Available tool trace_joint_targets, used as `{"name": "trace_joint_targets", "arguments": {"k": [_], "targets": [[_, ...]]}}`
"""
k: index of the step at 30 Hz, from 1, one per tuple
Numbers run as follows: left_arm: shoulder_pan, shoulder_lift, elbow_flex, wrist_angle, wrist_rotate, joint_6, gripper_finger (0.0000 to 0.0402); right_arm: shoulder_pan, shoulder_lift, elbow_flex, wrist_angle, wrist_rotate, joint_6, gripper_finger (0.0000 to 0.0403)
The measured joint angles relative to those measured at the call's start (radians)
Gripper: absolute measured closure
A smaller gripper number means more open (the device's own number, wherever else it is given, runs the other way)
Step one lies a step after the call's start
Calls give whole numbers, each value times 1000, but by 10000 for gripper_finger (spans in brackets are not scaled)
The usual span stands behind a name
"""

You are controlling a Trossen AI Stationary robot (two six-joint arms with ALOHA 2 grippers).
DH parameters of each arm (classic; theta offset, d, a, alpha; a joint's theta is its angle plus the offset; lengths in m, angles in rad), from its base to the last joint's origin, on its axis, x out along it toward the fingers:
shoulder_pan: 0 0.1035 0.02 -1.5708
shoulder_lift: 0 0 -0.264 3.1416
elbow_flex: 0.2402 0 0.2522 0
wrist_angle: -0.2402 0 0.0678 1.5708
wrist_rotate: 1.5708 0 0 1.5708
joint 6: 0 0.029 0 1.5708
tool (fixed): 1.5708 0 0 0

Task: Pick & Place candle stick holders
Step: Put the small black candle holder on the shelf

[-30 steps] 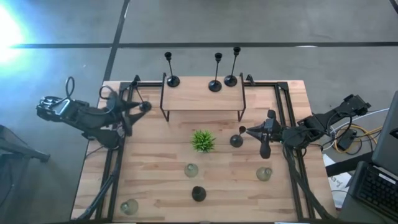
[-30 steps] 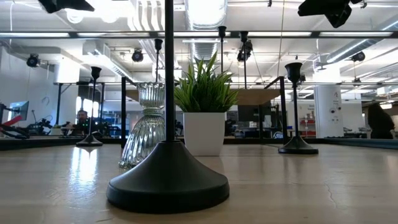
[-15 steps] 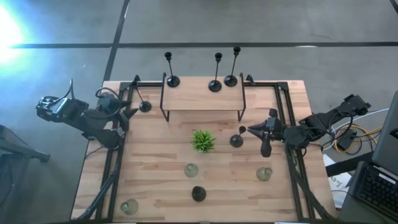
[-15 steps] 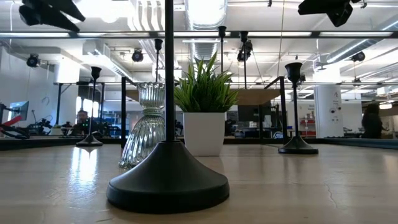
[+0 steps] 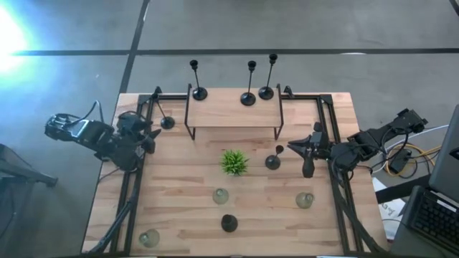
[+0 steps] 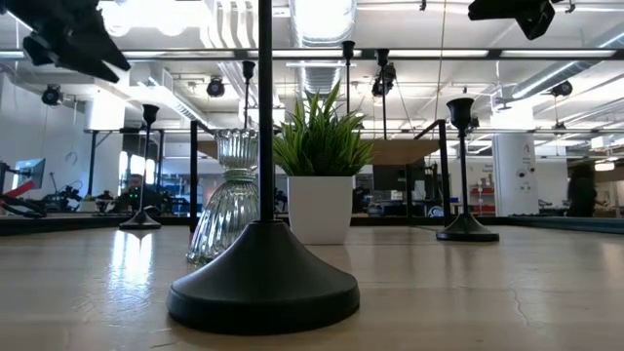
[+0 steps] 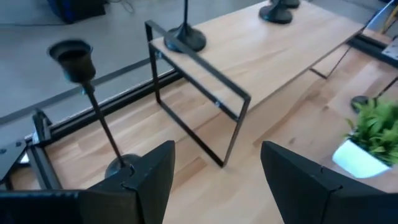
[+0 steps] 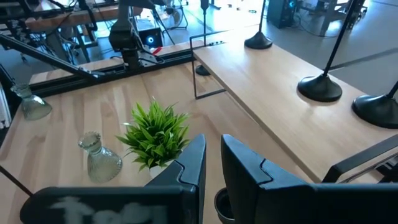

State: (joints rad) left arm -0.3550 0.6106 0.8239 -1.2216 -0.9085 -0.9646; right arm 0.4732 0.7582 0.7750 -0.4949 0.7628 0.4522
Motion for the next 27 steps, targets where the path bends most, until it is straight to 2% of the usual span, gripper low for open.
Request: {"name": "trace_joint_targets", "arguments": {"k": [5, 9, 12, 14, 20, 24, 27], "targets": [[0, -1, -49, 0, -27, -30, 159, 0, 4, 0, -1, 0, -4, 360], [0, 0, -63, 8, -132, -57, 159, 0, 8, 0, -2, 8, -7, 360], [0, 1, -66, 110, -188, -14, 159, 0, 8, 0, -2, 23, -7, 360], [0, 1, -81, 256, -195, 143, 159, 0, 8, 0, -2, 24, -11, 360], [10, 6, -169, 831, -201, 756, 159, 0, 9, 0, 2, 26, -15, 360], [60, 6, -214, 1089, -186, 957, 160, 0, 9, 0, 4, 26, -21, 360], [132, 15, -228, 1176, -91, 1017, 165, 0, 9, 0, 8, 26, -46, 360]]}}
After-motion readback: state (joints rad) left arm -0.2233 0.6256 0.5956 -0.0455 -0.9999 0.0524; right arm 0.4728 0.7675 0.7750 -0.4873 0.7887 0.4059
